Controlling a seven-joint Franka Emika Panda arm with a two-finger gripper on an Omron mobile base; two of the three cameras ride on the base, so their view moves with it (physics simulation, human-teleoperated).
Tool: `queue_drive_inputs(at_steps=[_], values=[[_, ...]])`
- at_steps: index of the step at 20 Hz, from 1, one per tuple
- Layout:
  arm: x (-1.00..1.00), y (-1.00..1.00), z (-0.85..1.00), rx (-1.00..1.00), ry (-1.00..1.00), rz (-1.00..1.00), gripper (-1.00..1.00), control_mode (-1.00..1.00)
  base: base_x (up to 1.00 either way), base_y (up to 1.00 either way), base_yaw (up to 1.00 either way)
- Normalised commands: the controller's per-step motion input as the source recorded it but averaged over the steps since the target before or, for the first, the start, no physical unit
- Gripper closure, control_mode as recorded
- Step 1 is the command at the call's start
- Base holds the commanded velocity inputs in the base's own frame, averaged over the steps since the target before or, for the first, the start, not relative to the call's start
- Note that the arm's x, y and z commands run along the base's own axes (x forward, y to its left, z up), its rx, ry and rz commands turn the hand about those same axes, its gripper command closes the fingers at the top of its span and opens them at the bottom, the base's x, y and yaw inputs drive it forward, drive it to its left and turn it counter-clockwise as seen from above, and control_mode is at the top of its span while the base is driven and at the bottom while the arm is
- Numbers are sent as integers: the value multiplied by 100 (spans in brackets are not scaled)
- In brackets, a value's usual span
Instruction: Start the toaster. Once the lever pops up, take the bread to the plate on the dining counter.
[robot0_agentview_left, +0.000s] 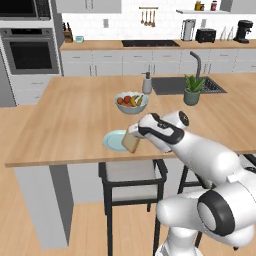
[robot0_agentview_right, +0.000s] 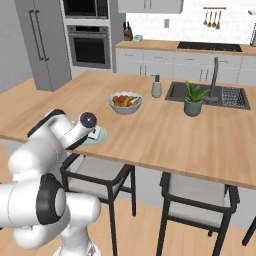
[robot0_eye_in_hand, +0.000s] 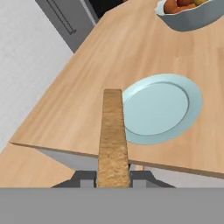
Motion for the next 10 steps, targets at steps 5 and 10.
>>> queue_drive_inputs(at_steps=[5,10], values=[[0,18,-3,-6,-9,-2,100,-100,0,0,0],[46,2,18,-1,-1,0,100,-100,0,0,0]])
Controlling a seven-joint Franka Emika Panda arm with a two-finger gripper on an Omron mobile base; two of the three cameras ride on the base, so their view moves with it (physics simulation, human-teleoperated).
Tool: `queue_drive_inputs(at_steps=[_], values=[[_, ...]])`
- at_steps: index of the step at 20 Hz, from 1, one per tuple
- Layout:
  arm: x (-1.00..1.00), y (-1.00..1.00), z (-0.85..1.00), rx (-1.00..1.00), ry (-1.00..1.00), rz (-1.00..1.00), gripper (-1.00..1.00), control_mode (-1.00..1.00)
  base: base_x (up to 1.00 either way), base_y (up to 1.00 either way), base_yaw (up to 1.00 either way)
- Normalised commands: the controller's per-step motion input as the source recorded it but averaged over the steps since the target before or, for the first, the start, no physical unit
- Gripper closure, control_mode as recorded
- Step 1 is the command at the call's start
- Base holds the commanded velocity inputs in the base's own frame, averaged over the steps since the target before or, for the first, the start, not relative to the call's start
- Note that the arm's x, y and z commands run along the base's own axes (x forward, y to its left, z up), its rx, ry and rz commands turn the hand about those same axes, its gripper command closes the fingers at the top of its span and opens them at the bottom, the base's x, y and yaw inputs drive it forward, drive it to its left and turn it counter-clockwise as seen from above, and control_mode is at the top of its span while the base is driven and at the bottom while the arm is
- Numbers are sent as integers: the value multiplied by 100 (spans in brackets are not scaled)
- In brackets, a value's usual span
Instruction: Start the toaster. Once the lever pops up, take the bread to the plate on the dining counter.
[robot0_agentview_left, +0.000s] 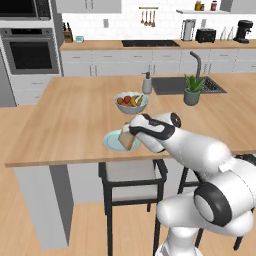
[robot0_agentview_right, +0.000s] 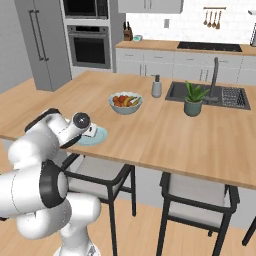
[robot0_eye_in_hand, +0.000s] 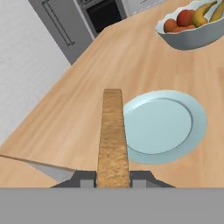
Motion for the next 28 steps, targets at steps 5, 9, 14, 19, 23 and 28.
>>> queue_drive_inputs(at_steps=[5,9,14,19,23,28], values=[[39,0,2,-1,0,0,100,-100,0,0,0],[11,0,-18,0,0,0,100,-100,0,0,0],[8,0,-32,0,0,0,100,-100,0,0,0],[13,0,-2,-2,0,-1,100,-100,0,0,0],[23,0,0,-1,0,-1,100,-100,0,0,0],[39,0,0,0,0,-1,100,-100,0,0,0]])
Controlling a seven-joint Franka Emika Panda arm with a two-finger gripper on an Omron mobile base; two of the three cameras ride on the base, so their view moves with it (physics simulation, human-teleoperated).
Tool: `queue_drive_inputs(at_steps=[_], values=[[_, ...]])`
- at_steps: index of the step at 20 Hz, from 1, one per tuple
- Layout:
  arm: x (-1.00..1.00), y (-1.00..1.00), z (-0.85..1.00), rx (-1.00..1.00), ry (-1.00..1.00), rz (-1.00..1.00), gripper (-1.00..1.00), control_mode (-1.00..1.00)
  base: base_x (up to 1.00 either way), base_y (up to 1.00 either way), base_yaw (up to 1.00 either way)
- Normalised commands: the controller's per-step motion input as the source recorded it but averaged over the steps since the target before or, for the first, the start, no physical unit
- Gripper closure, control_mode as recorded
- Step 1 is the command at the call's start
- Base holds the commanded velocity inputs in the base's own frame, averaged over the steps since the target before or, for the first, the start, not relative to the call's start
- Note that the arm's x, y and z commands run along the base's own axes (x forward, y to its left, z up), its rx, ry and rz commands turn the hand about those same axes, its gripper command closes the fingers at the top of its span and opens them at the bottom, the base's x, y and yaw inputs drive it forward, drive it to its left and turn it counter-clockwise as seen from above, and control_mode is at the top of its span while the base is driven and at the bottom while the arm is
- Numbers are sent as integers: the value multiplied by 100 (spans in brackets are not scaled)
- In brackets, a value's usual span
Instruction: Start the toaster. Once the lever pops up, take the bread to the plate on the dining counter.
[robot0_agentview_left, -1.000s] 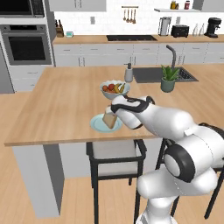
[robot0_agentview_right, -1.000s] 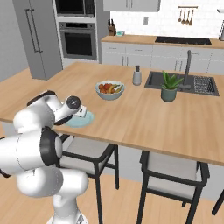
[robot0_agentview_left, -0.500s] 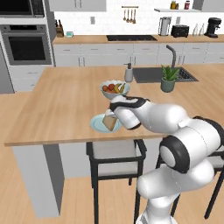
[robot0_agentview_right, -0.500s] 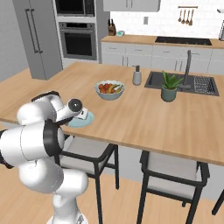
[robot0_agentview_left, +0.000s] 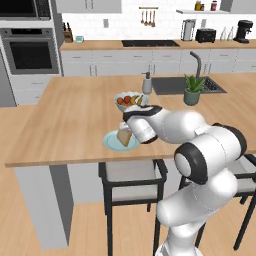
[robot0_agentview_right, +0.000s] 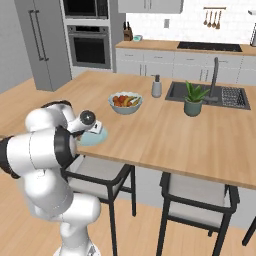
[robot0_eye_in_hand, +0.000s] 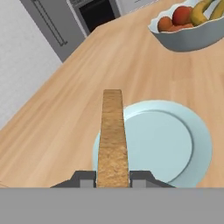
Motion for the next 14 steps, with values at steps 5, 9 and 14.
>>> queue_drive_inputs(at_steps=[5,9,14], values=[[22,0,-16,0,0,0,100,-100,0,0,0],[1,0,-50,0,0,0,100,-100,0,0,0],[8,0,-51,0,0,0,100,-100,0,0,0]])
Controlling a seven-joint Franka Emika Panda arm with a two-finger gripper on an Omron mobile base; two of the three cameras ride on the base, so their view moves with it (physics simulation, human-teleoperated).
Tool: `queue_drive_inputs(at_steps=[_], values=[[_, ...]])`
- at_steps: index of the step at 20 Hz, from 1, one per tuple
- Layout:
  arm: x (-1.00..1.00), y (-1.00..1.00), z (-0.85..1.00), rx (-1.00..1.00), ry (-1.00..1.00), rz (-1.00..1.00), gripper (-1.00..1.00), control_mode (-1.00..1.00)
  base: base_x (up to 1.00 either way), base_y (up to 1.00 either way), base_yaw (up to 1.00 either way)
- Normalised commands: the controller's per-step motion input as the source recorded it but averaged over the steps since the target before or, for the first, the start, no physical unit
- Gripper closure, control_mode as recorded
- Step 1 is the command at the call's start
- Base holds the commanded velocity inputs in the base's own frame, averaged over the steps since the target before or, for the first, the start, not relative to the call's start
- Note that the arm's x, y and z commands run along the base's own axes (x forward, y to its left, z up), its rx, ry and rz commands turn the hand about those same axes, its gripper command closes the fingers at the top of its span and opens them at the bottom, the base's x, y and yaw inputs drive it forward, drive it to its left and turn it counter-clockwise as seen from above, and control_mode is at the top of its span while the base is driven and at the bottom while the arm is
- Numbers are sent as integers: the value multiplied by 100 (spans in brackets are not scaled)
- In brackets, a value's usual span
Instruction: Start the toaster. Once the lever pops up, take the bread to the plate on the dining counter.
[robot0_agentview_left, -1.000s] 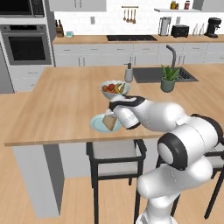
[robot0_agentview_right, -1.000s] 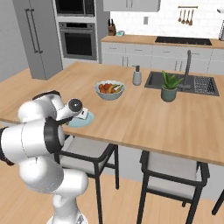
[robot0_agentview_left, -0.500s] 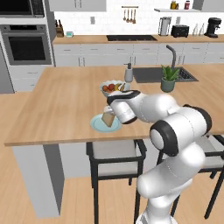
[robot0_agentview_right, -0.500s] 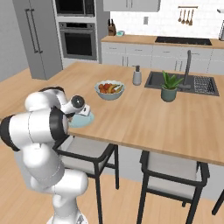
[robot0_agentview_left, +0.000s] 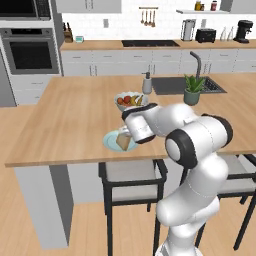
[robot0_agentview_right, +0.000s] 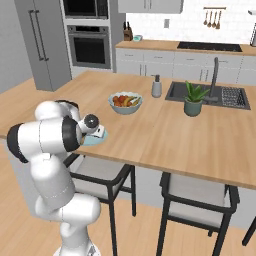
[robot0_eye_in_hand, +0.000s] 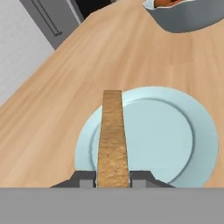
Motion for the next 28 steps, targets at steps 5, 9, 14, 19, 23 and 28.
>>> queue_drive_inputs(at_steps=[5,9,14,19,23,28], values=[[24,10,-11,0,0,0,100,-100,0,0,0],[27,15,0,0,0,0,100,-100,0,0,0],[33,13,-8,0,0,0,100,-100,0,0,0],[23,9,-60,2,0,2,-100,-100,0,0,0],[-9,3,-70,1,0,5,-100,-100,0,0,0],[-41,0,-59,0,0,7,-100,-100,0,0,0]])
